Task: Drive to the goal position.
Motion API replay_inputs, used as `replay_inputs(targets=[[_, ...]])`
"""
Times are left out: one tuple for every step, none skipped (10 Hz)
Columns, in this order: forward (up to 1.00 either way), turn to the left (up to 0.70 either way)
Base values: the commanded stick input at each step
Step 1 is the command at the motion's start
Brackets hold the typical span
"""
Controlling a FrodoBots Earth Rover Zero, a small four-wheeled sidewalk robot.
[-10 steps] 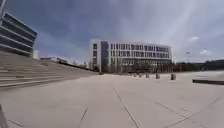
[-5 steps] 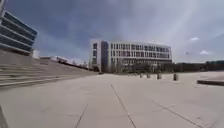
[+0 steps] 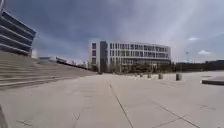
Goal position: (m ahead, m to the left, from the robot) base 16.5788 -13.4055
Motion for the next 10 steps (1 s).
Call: replay_inputs(targets=[[0.7,-0.35],[0.7,-0.35],[0.7,-0.27],[0.7,0.0],[0.7,0.0],[0.7,0.0],[0.7,0.0],[0.7,0.0],[0.7,0.0],[0.7,0.0]])
